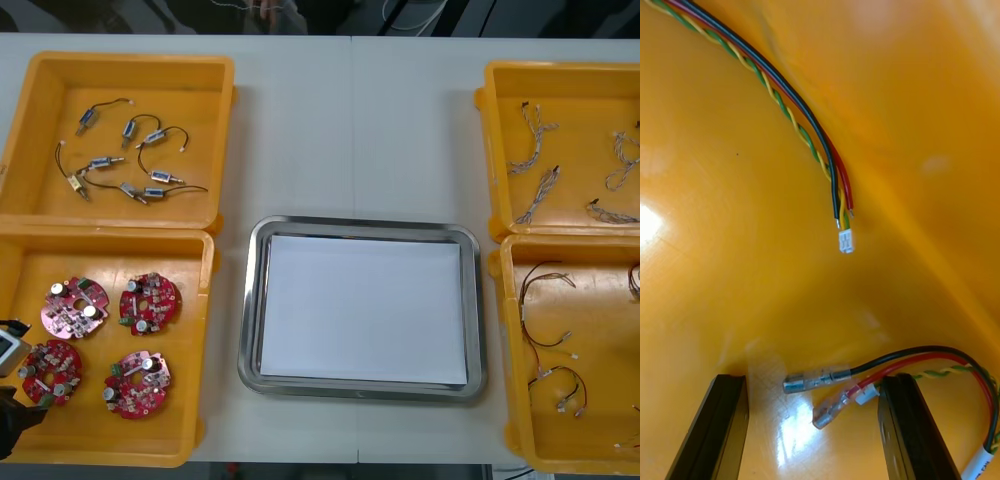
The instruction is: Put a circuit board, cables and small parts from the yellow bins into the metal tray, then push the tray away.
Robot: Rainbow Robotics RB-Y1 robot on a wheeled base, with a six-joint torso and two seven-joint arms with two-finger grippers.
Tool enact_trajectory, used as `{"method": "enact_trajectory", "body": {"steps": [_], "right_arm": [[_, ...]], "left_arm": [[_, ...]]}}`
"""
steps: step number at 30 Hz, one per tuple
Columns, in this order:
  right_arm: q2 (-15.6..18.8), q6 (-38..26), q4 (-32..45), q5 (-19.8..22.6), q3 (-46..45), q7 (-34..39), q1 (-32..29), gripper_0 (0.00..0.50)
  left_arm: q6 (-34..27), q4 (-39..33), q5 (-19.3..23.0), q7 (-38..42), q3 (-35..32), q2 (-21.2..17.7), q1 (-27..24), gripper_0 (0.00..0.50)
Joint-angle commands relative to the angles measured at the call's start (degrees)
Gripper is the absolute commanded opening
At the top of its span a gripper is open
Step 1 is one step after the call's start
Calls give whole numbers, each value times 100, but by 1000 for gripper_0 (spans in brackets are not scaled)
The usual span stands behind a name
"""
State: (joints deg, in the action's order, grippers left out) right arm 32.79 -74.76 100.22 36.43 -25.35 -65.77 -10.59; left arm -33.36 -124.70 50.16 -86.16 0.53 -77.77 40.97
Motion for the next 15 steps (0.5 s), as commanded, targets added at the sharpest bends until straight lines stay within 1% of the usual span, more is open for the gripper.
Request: {"method": "enact_trajectory", "body": {"steps": [1,6,9,15], "right_arm": [[-106,84,15,66,82,223,-181,500],[-106,216,15,119,100,223,-286,500],[-106,339,15,198,144,223,-374,500],[-106,418,15,224,179,223,-453,500]], "left_arm": [[67,68,-50,-234,210,-282,-291,500],[58,121,-33,-234,369,-361,-423,500],[58,200,-24,-234,571,-440,-599,500],[58,305,11,-199,878,-581,-906,500]]}}
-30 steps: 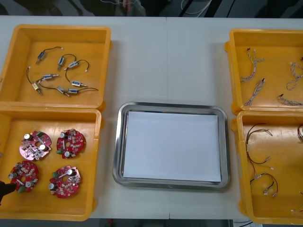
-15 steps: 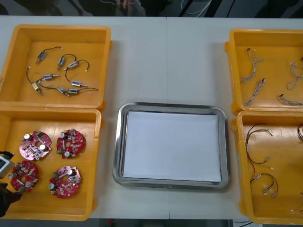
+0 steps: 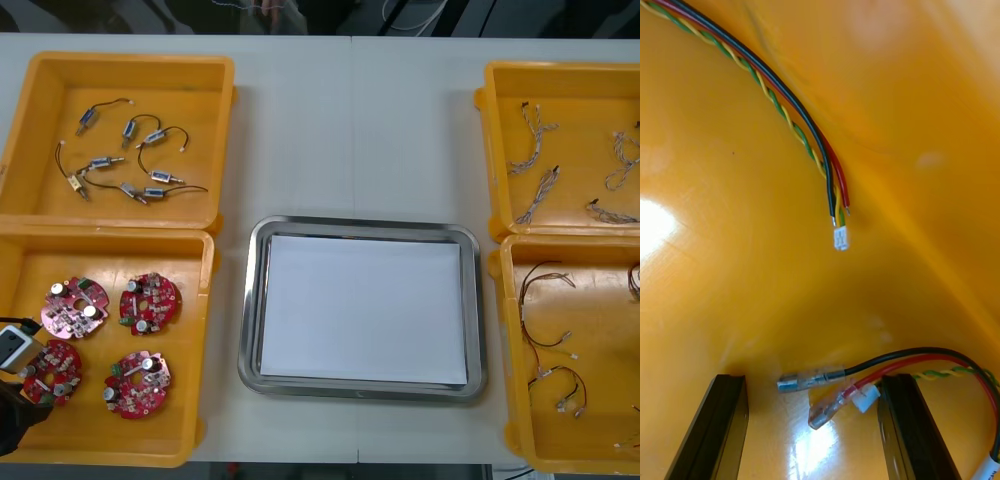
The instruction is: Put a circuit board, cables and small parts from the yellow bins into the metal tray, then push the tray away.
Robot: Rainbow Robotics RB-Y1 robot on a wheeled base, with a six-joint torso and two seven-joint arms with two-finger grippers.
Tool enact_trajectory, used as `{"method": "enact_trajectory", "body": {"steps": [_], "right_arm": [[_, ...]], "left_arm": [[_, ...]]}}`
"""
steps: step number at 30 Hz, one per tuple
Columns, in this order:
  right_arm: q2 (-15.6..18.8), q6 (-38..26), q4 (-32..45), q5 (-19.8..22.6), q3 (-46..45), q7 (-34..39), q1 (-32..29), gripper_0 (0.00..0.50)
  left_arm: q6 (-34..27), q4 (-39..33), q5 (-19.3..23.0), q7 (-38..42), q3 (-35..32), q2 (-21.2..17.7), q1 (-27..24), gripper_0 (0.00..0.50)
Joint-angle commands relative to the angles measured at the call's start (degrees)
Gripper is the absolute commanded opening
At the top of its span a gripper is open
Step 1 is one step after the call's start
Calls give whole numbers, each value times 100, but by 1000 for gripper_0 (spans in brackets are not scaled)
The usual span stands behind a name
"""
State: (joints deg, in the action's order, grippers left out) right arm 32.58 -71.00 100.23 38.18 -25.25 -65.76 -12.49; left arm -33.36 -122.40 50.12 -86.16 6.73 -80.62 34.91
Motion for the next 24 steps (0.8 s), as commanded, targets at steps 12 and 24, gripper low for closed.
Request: {"method": "enact_trajectory", "body": {"steps": [12,24], "right_arm": [[-103,42,14,93,170,213,-281,0],[-33,-37,163,67,38,63,-219,0]], "left_arm": [[57,304,68,-199,909,-419,-907,500],[57,348,68,-208,1040,-463,-934,500]]}}
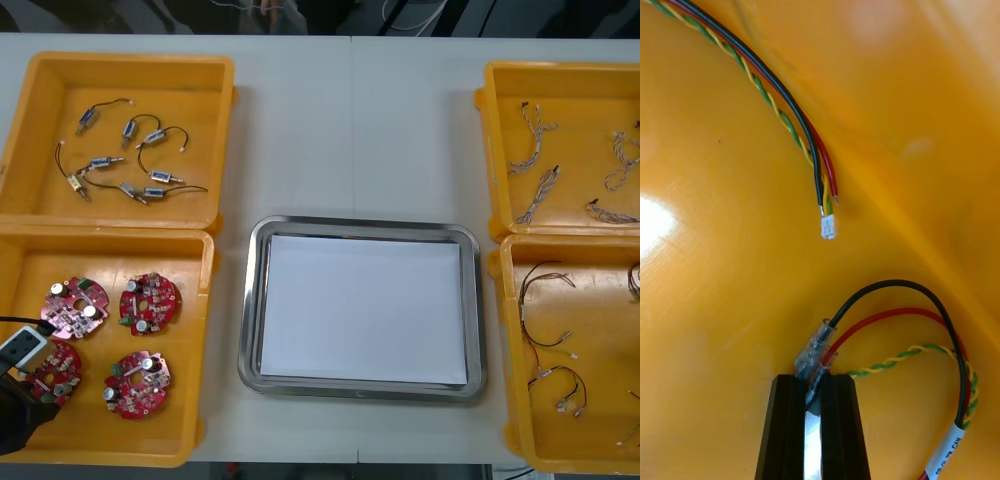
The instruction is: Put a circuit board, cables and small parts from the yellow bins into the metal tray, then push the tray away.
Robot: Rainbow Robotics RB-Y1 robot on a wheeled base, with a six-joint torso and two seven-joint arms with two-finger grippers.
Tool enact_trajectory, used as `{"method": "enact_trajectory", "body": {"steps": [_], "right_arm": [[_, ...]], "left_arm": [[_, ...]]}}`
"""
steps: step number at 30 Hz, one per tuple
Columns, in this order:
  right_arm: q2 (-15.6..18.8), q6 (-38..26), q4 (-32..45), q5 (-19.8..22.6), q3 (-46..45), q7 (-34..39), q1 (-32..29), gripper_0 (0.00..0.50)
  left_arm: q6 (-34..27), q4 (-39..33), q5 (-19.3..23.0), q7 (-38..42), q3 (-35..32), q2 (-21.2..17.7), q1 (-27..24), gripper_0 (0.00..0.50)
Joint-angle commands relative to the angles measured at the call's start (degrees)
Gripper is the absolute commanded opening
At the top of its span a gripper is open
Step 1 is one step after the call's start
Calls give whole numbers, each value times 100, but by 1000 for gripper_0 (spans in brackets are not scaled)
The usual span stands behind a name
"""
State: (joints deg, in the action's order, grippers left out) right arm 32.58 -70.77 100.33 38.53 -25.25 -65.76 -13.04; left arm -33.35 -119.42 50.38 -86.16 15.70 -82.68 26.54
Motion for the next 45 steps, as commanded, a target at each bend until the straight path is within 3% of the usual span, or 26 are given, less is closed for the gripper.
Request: {"method": "enact_trajectory", "body": {"steps": [1,10,19,24,26,27,28,29,31,40,45], "right_arm": [[-6,-94,179,32,20,55,-155,0],[363,-1158,804,173,-252,37,39,0],[758,-1536,1384,366,-270,-16,74,0],[1128,-1799,1603,841,-314,-51,100,0],[1268,-1870,1656,1060,-358,-86,100,0],[1382,-1923,1691,1201,-375,-104,100,0],[1488,-1966,1735,1324,-393,-121,91,0],[1549,-1993,1753,1394,-402,-130,100,0],[1752,-2107,1823,1667,-446,-156,100,0],[2376,-2626,2386,2387,-674,-244,91,0],[2525,-2766,2649,2607,-745,-244,100,0]], "left_arm": [[57,51,42,-208,153,-257,-105,500],[57,165,42,-190,531,-222,-509,500],[57,165,42,-199,531,-204,-535,500],[57,165,42,-208,531,-204,-527,498],[57,165,33,-208,531,-204,-518,368],[57,165,33,-217,531,-204,-518,248],[57,165,33,-217,531,-196,-518,164],[57,165,33,-217,531,-196,-509,132],[57,156,16,-217,531,-178,-518,0],[57,165,-64,-226,531,-169,-518,0],[57,165,-28,-217,531,-187,-518,0]]}}
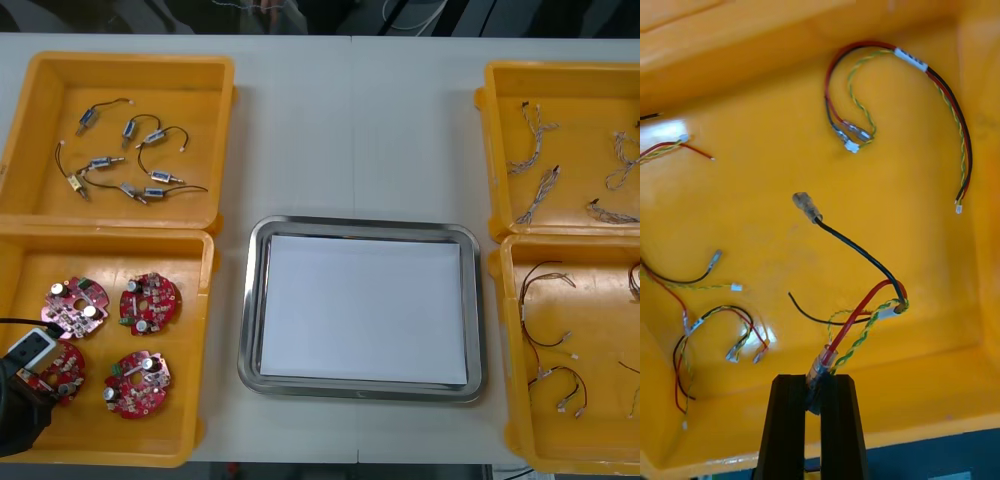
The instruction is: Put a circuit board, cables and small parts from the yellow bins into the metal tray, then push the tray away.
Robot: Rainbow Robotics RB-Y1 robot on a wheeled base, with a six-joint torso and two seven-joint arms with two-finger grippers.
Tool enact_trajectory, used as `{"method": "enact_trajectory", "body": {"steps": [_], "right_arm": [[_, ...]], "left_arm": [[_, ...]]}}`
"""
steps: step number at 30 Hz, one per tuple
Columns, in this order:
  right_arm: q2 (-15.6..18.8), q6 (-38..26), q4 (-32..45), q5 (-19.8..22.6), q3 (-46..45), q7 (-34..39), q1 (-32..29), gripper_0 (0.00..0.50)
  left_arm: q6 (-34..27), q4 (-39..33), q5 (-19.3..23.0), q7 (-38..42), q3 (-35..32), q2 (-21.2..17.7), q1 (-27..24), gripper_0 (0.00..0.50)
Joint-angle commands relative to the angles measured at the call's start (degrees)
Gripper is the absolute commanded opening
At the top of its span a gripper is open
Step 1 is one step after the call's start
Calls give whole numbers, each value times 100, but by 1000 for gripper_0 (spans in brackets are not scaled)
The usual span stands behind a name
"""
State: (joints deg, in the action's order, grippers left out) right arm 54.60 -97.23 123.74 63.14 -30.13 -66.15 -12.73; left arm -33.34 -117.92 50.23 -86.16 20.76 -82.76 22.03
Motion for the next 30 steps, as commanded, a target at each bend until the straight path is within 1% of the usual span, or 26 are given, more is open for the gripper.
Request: {"method": "enact_trajectory", "body": {"steps": [1,6,9,12,15,17,18,20,21,23,27,29,30], "right_arm": [[323,-130,352,146,-256,-214,69,0],[262,-51,370,146,-107,-214,69,0],[174,-7,370,102,-45,-223,69,0],[51,90,370,-39,113,-232,69,0],[-169,239,370,-312,324,-241,69,0],[-389,380,370,-566,500,-241,112,0],[-441,406,370,-628,552,-241,130,0],[-661,468,361,-918,719,-241,218,0],[-723,477,361,-979,763,-241,235,0],[-942,477,370,-1234,913,-197,359,0],[-1259,485,370,-1524,1053,-162,508,0],[-1435,485,361,-1647,1053,-179,587,0],[-1461,485,370,-1691,1053,-188,605,0]], "left_arm": [[56,15,-4,-217,24,-196,-77,0],[21,-3,75,-208,-55,-249,-103,0],[-295,-91,128,-190,-231,-249,-103,0],[-656,-214,189,-164,-477,-249,-94,0],[-955,-293,260,-138,-714,-170,-94,0],[-1174,-346,312,-129,-899,-100,-94,0],[-1227,-355,330,-120,-942,-73,-94,0],[-1491,-398,356,-120,-1153,23,-94,0],[-1552,-407,374,-120,-1206,41,-94,0],[-1798,-460,409,-94,-1391,155,-94,0],[-2088,-592,470,-41,-1698,331,-94,0],[-2352,-732,506,12,-1953,463,-103,0],[-2431,-776,514,29,-2024,489,-103,0]]}}
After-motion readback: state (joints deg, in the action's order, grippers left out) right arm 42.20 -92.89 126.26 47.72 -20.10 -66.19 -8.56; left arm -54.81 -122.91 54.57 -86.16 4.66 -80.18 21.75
